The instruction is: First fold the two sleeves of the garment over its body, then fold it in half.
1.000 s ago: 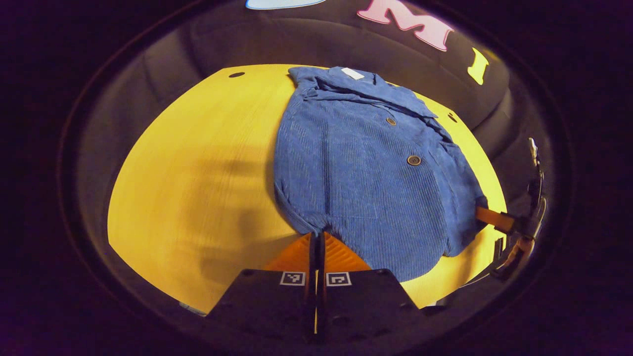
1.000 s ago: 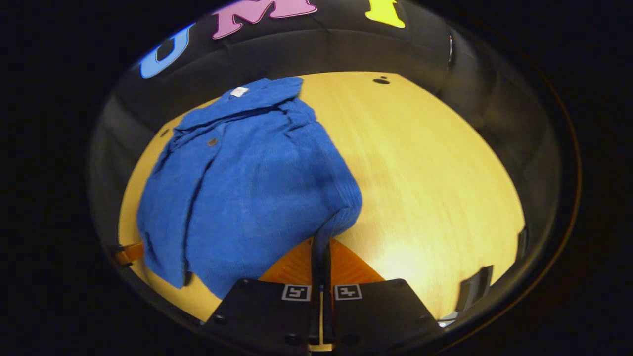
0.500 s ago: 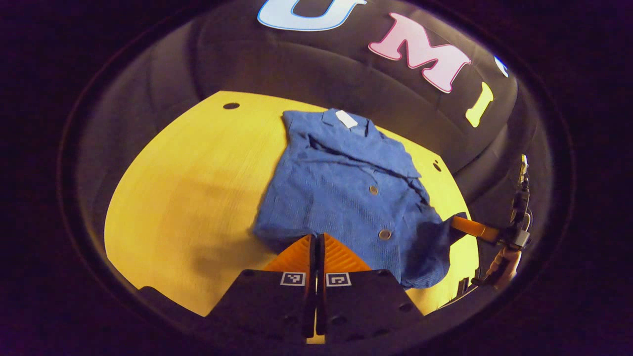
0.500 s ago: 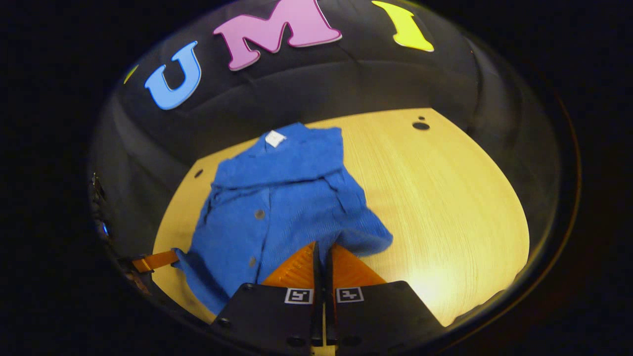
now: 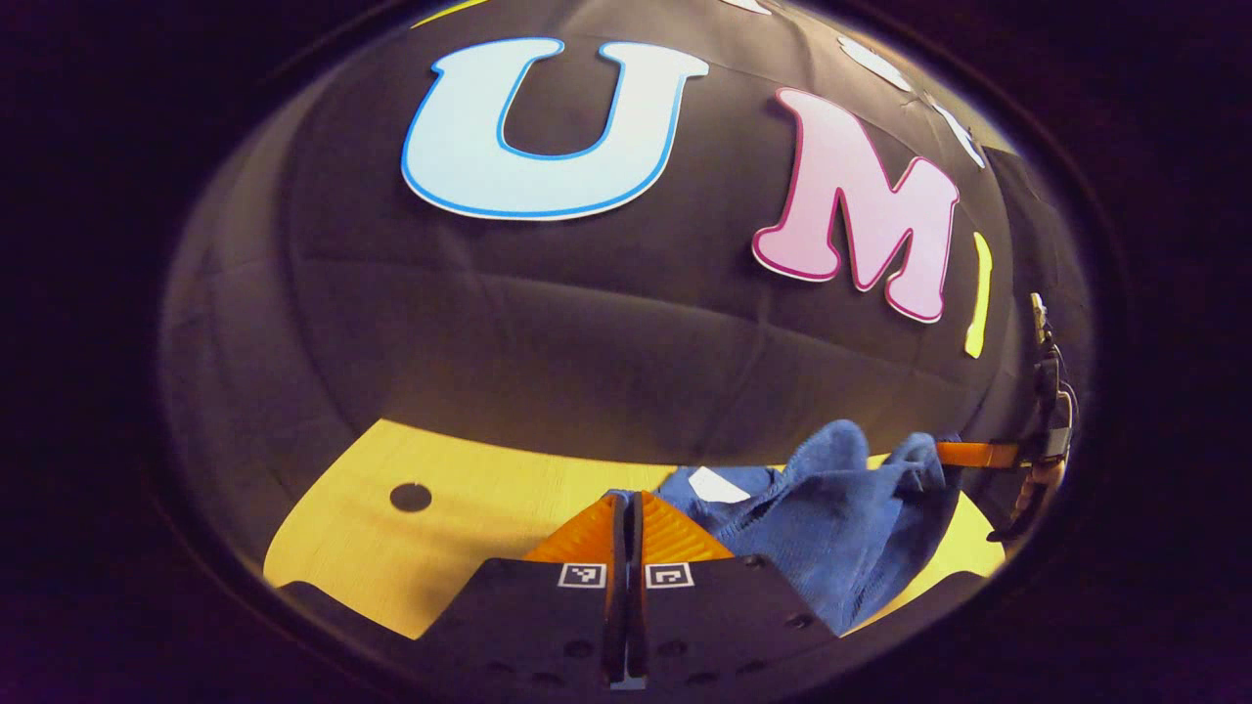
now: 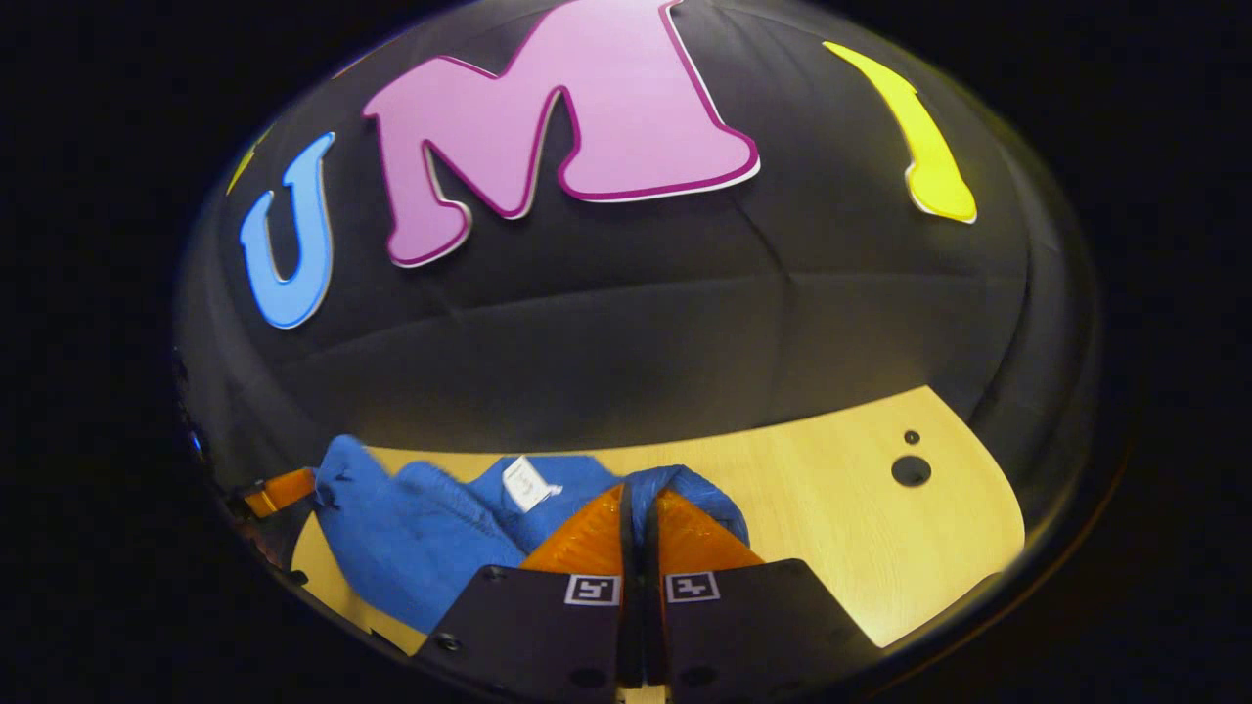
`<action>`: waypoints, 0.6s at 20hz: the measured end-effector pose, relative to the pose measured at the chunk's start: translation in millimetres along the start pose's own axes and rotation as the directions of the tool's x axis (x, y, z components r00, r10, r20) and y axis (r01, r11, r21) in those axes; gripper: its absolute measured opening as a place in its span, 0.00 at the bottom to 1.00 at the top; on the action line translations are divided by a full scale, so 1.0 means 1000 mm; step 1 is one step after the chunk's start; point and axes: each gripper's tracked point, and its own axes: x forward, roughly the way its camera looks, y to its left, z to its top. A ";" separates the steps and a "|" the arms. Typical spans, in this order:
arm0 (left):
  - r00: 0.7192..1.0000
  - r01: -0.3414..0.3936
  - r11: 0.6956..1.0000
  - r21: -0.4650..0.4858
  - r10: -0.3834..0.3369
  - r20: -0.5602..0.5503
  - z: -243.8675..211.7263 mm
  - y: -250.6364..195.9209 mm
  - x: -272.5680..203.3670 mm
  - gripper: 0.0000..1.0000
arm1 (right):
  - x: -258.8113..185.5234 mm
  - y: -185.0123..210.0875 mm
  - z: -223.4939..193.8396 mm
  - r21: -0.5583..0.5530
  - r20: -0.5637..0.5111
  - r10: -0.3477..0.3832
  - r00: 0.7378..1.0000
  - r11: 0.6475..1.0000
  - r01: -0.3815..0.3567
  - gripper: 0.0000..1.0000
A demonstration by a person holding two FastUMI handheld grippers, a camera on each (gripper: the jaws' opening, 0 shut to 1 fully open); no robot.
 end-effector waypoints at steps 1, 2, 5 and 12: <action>1.000 -0.017 1.000 0.006 0.017 0.008 -0.005 0.005 0.025 0.00 | 0.024 -0.005 0.003 -0.005 0.019 -0.020 1.000 1.000 0.021 0.00; 1.000 -0.023 1.000 0.011 0.023 0.008 -0.016 0.008 0.049 0.00 | 0.046 -0.007 0.000 0.004 0.028 -0.029 0.999 1.000 0.029 0.08; 0.993 -0.067 0.997 0.039 0.071 -0.095 -0.070 0.007 0.087 0.19 | 0.082 -0.022 -0.030 -0.006 -0.008 -0.078 0.997 0.997 0.078 0.69; 0.991 -0.118 0.993 -0.028 0.116 -0.066 -0.049 -0.015 0.020 0.83 | 0.006 -0.004 -0.028 -0.150 0.065 -0.066 0.996 0.986 0.075 0.98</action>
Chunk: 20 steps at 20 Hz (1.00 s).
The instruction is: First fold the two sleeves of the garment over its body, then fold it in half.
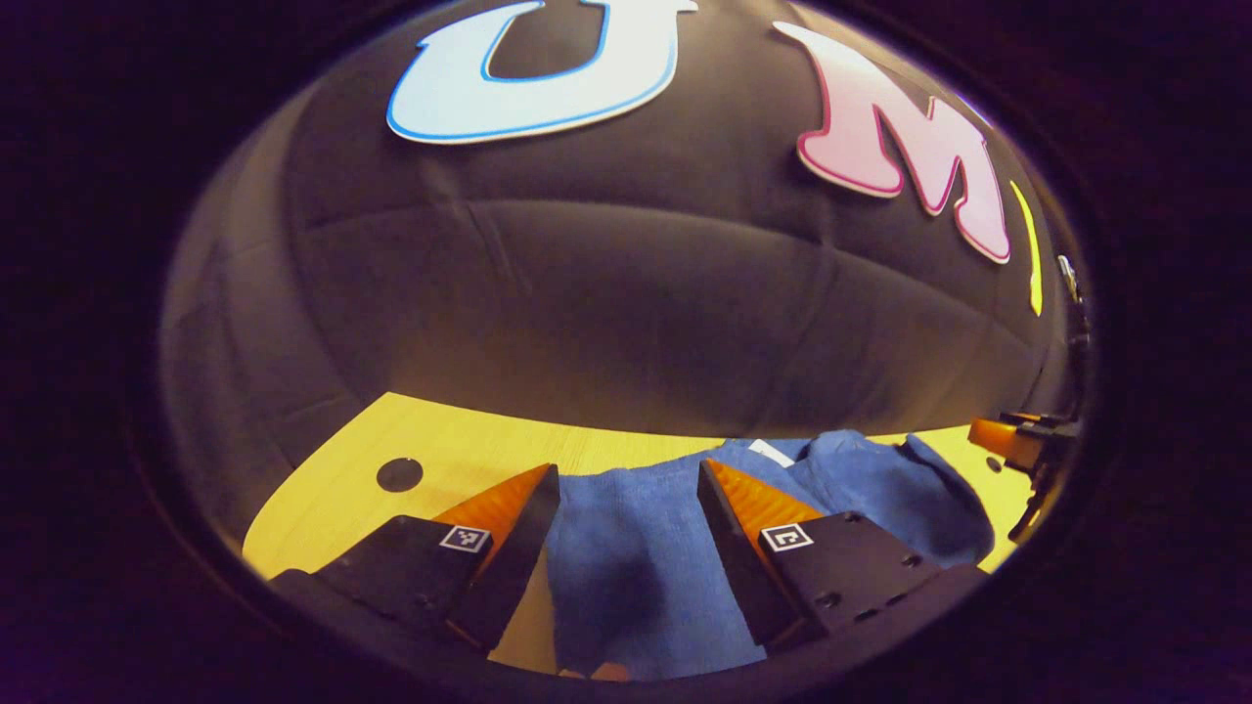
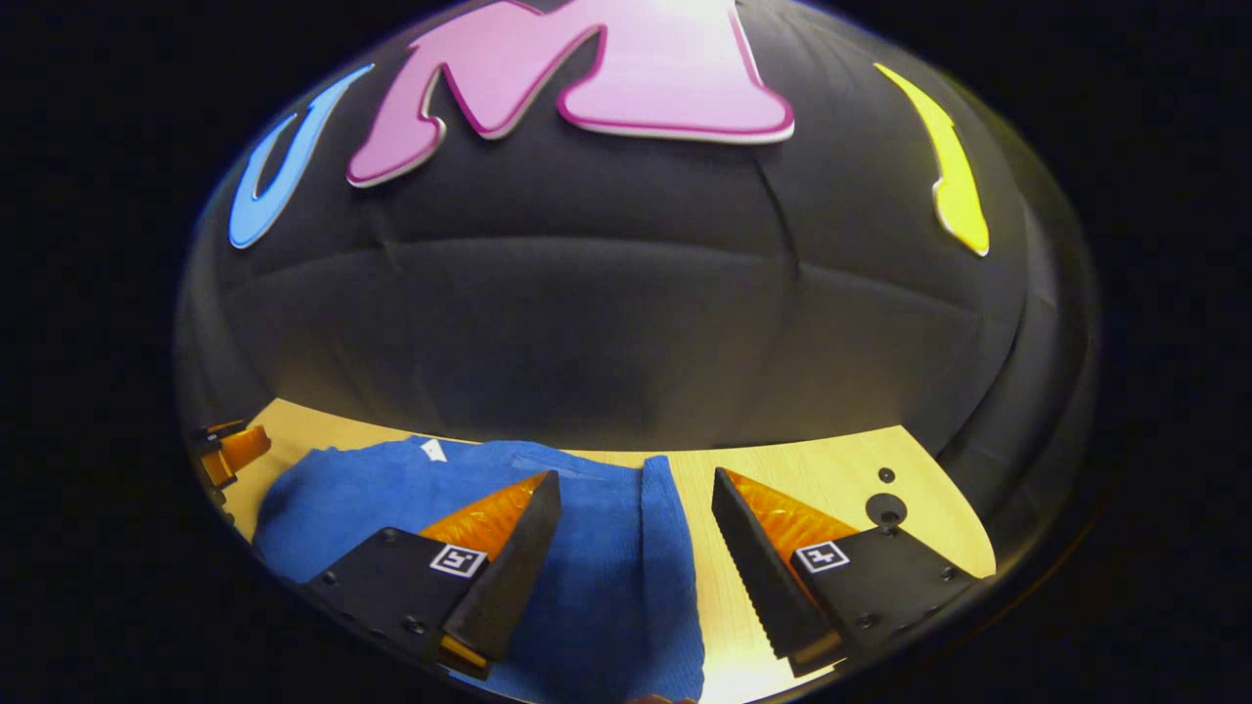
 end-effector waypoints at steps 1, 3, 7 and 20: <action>1.000 0.006 1.000 -0.017 -0.005 0.030 0.007 0.000 -0.019 0.83 | -0.019 0.003 0.005 -0.002 0.018 0.008 1.000 1.000 -0.008 0.98; 0.997 0.022 0.999 -0.036 -0.020 0.077 0.021 -0.004 -0.061 0.83 | -0.056 0.011 0.016 -0.014 0.053 0.019 0.998 1.000 -0.018 0.98; 0.988 0.043 0.999 0.002 -0.043 0.149 0.032 -0.015 -0.164 0.83 | -0.145 0.032 0.039 -0.024 0.122 0.032 0.992 0.999 -0.029 0.98; 0.878 -0.053 0.995 0.082 0.008 0.478 0.040 -0.041 -0.479 0.80 | -0.458 0.094 0.098 0.041 0.385 0.110 0.916 0.990 -0.136 0.96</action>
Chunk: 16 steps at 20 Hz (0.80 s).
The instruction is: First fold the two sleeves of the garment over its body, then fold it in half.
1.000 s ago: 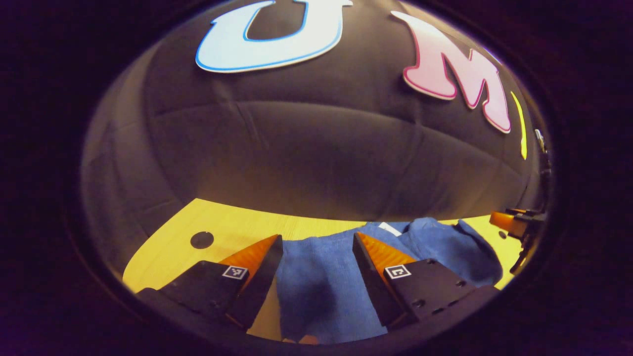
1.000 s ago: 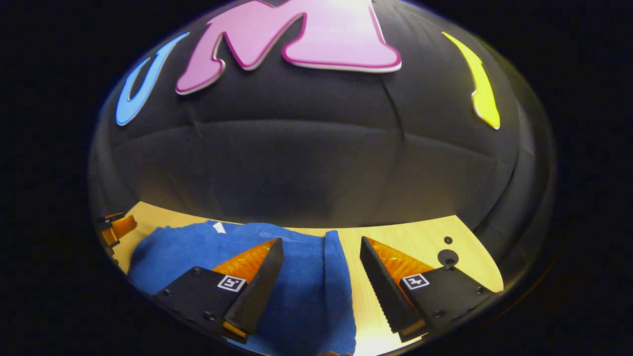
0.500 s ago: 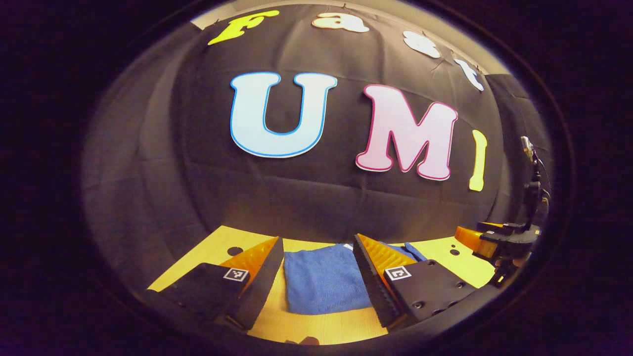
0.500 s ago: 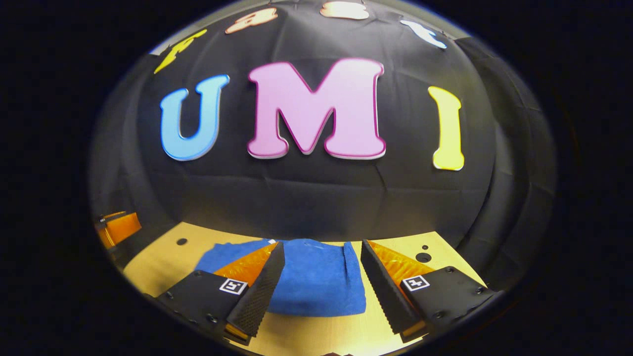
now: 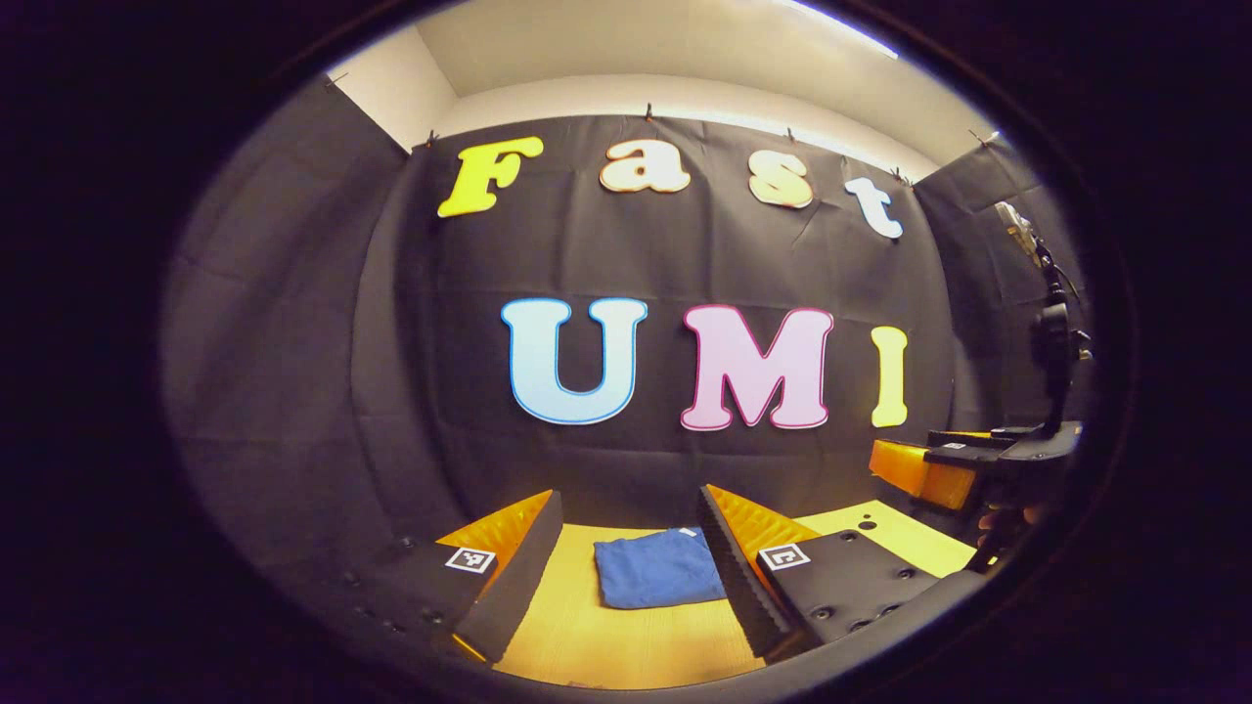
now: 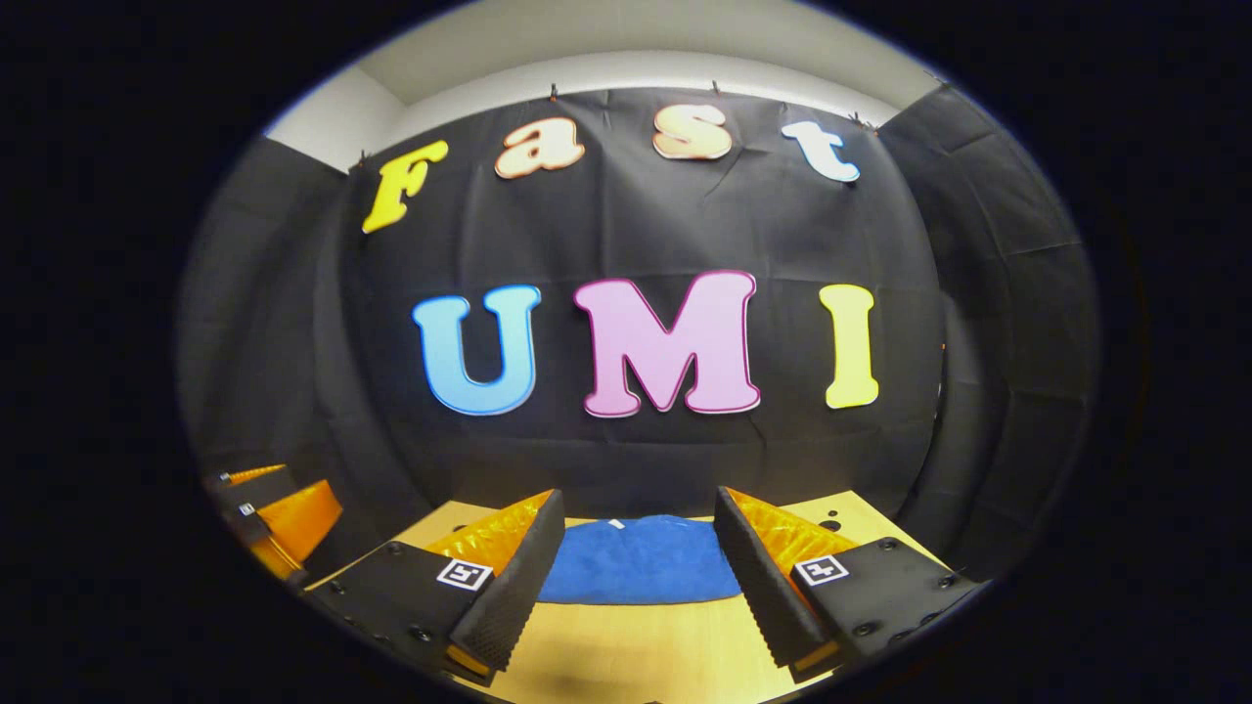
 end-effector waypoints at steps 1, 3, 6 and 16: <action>0.999 0.019 1.000 -0.005 -0.019 0.031 0.001 -0.007 -0.020 0.80 | -0.017 0.000 -0.004 -0.001 -0.005 0.002 1.000 1.000 -0.002 0.96; 0.996 0.085 0.996 -0.031 -0.084 0.035 -0.008 -0.025 -0.053 0.80 | -0.048 0.015 -0.007 -0.010 0.005 0.049 0.999 0.999 -0.049 0.96; 0.994 0.111 0.992 -0.058 -0.112 -0.002 -0.028 -0.024 -0.090 0.80 | -0.085 0.014 0.005 -0.090 0.113 0.079 0.990 0.993 -0.069 1.00; 0.997 0.080 0.994 -0.080 -0.082 -0.017 -0.035 -0.006 -0.127 0.80 | -0.125 0.059 -0.019 -0.131 0.163 0.156 0.974 0.982 -0.135 0.97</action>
